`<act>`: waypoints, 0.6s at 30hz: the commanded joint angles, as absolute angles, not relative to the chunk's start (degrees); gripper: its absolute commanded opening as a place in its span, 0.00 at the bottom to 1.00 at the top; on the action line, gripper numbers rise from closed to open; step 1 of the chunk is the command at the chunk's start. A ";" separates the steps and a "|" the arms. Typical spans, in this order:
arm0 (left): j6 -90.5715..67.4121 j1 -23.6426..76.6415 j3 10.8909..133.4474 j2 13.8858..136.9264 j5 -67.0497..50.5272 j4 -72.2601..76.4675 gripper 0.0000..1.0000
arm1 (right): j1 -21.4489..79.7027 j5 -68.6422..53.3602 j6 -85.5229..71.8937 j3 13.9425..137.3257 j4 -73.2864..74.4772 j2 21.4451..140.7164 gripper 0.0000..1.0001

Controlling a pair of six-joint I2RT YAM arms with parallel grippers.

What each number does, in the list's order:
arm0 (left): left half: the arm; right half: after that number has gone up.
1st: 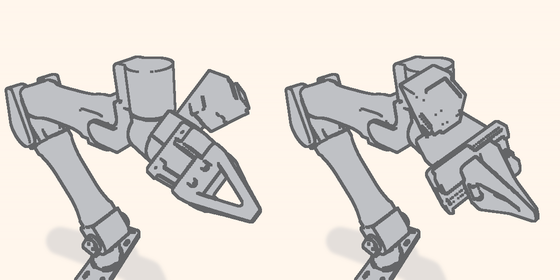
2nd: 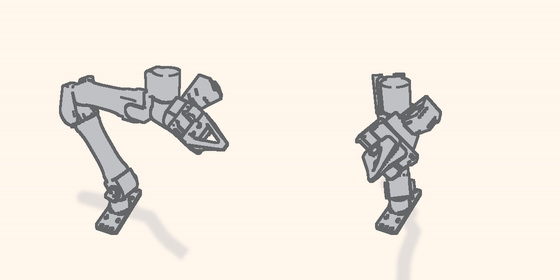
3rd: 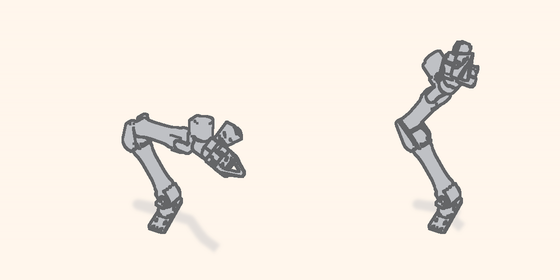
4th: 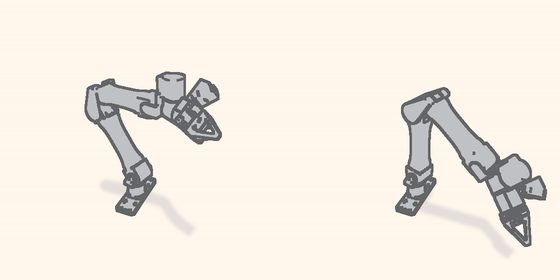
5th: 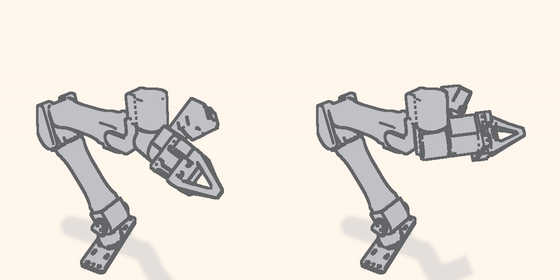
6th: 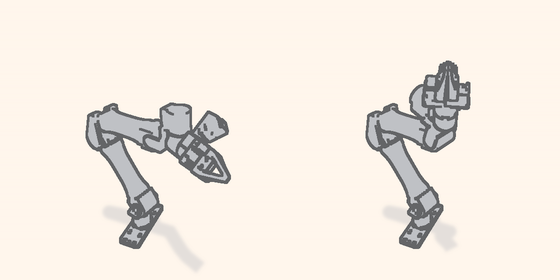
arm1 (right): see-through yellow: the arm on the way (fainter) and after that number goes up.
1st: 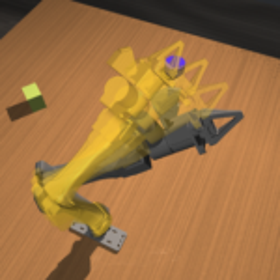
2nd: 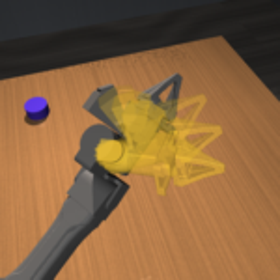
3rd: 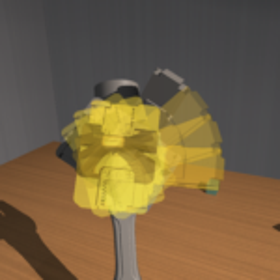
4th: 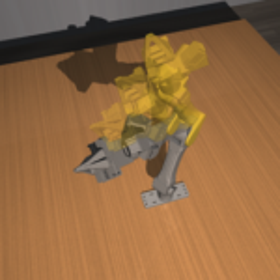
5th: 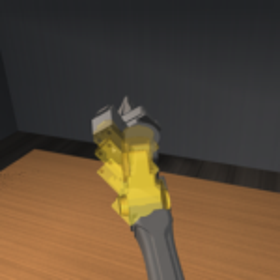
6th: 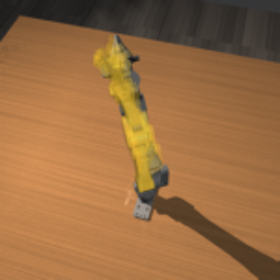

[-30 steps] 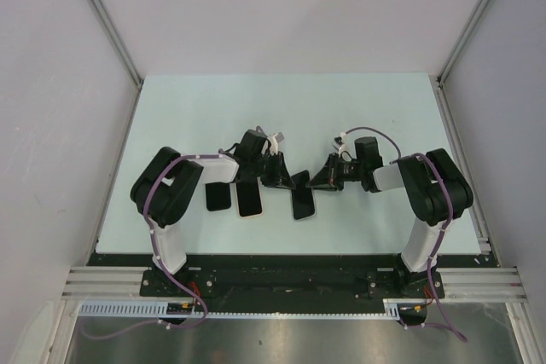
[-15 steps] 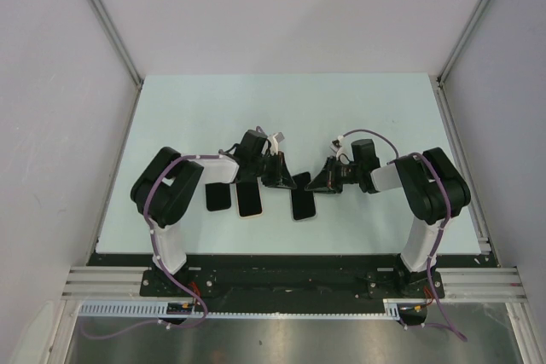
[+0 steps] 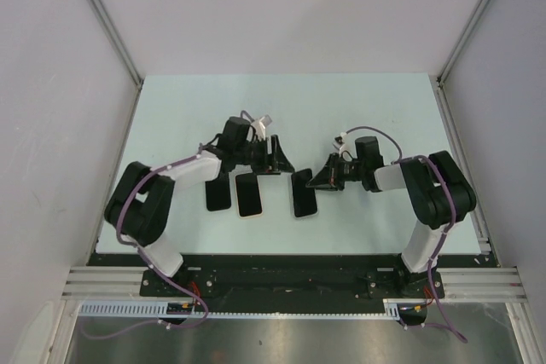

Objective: Put the phone into the phone case

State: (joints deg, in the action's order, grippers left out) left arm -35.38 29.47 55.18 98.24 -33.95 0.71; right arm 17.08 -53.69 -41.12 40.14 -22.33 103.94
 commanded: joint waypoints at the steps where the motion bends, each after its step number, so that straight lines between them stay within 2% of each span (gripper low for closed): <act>1: -32.18 26.81 55.37 89.92 -39.11 -1.40 0.73 | 15.47 -58.88 -44.12 40.52 -24.35 96.26 0.00; 10: -35.41 26.72 54.58 85.26 -49.74 5.18 0.85 | 14.68 -59.94 -53.34 40.52 -31.18 88.69 0.00; 18: -46.57 26.72 50.98 85.08 -57.57 23.63 0.86 | 14.94 -61.70 -62.05 40.52 -39.99 86.05 0.00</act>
